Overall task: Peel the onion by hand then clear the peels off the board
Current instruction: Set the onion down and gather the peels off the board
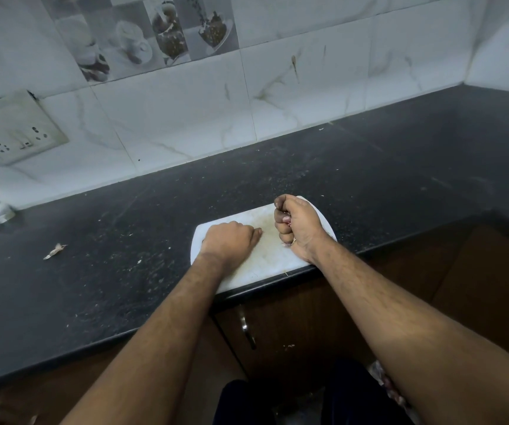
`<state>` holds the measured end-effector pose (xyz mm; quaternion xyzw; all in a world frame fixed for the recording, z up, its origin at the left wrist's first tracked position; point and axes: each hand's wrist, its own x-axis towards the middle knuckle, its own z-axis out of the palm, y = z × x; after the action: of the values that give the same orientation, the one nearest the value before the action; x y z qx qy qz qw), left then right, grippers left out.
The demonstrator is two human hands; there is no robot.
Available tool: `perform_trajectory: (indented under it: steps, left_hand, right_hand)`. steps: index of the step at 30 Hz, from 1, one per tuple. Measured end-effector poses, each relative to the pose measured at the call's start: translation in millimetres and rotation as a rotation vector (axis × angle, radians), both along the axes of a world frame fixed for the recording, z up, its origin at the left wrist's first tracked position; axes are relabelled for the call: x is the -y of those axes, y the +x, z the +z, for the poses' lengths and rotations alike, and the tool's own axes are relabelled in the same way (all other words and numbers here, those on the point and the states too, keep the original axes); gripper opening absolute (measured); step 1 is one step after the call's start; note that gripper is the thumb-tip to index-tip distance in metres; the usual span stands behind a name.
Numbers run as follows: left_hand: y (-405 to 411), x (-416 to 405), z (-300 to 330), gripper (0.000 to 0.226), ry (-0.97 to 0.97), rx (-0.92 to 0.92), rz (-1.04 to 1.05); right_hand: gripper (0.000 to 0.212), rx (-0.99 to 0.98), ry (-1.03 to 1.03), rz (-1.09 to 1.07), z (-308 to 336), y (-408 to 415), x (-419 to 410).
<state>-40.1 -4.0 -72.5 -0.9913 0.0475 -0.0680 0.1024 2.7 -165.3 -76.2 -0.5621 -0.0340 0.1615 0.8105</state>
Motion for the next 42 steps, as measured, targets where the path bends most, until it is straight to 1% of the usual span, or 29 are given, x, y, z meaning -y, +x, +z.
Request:
perform_trajectory:
  steps: [4, 9, 11, 12, 13, 14, 16, 17, 19, 21, 22, 23, 24, 25, 27, 29, 33, 36, 38, 40, 42]
  left_hand:
    - [3.6, -2.2, -1.0, 0.055, 0.01, 0.012, 0.016]
    - [0.4, 0.8, -3.9, 0.046, -0.089, 0.046, 0.164]
    - [-9.4, 1.4, -5.4, 0.044, -0.177, 0.098, 0.226]
    - [-16.5, 1.8, -5.9, 0.044, -0.281, 0.138, 0.269]
    - [-25.3, 2.9, -5.7, 0.045, -0.453, 0.194, 0.313]
    - [-34.4, 4.7, -5.4, 0.048, -0.696, 0.253, 0.344]
    - [-54.8, 7.9, -3.3, 0.052, -1.312, 0.388, 0.325]
    - [-64.4, 11.3, -2.1, 0.052, -1.594, 0.448, 0.301]
    - [-78.0, 22.4, 0.8, 0.044, -2.076, 0.531, 0.294]
    - [-90.2, 34.9, 12.3, 0.035, -2.531, 0.605, 0.356]
    - [-97.3, 38.4, 16.9, 0.035, -2.696, 0.654, 0.383]
    - [-106.1, 41.9, 22.1, 0.036, -2.806, 0.711, 0.381]
    - [-115.2, 44.8, 26.1, 0.037, -2.86, 0.757, 0.369]
    - [-128.4, 45.0, 27.1, 0.04, -2.87, 0.807, 0.357]
    - [-154.0, 43.9, 26.5, 0.044, -2.853, 0.885, 0.349]
    - [-175.4, 39.0, 24.0, 0.044, -2.832, 0.916, 0.361]
    - [-211.3, 18.2, 10.2, 0.04, -2.761, 0.954, 0.416]
    - [-237.6, 5.6, 3.6, 0.043, -2.722, 0.926, 0.473]
    - [-255.8, -6.8, -3.7, 0.044, -2.713, 1.002, 0.484]
    - [-269.4, -22.9, -13.2, 0.045, -2.692, 1.097, 0.489]
    - [-280.9, -40.8, -26.5, 0.043, -2.679, 1.154, 0.52]
  right_hand:
    - [0.034, 0.002, -0.006, -0.003, -0.1, 0.4, -0.2]
    - [0.033, 0.007, -0.026, -0.001, 0.0, 1.4, -0.5]
    - [0.033, 0.009, -0.036, -0.002, 1.1, 0.5, -0.7]
    - [0.033, 0.01, -0.042, -0.007, 1.8, -0.6, -0.2]
    - [0.033, 0.013, -0.049, -0.016, 3.0, -1.9, -0.2]
    - [0.033, 0.013, -0.057, -0.035, 5.2, -3.9, -0.4]
    - [0.032, -0.019, -0.05, -0.095, 12.5, -11.7, -5.2]
    - [0.031, -0.058, -0.005, -0.126, 16.6, -18.4, -9.4]
    - [0.028, -0.192, 0.193, -0.157, 23.3, -38.4, -21.1]
    - [0.031, -0.349, 0.449, -0.135, 24.4, -68.1, -36.5]
    - [0.032, -0.42, 0.559, -0.118, 22.0, -85.2, -44.5]
    - [0.033, -0.483, 0.652, -0.11, 18.4, -101.8, -51.6]
    - [0.034, -0.535, 0.727, -0.121, 14.1, -116.8, -56.1]
    - [0.035, -0.579, 0.771, -0.134, 10.3, -132.2, -61.1]
    - [0.035, -0.622, 0.788, -0.154, 6.9, -157.1, -66.9]
    - [0.034, -0.627, 0.75, -0.144, 6.9, -178.6, -72.6]
    - [0.032, -0.645, 0.669, -0.057, 4.5, -225.2, -93.3]
    - [0.022, -0.634, 0.644, -0.027, -2.2, -255.5, -107.0]
    - [0.018, -0.655, 0.646, 0.032, -9.4, -276.8, -118.3]
    - [0.019, -0.684, 0.638, 0.099, -15.5, -294.6, -131.0]
    - [0.022, -0.707, 0.601, 0.138, -21.2, -308.3, -146.0]
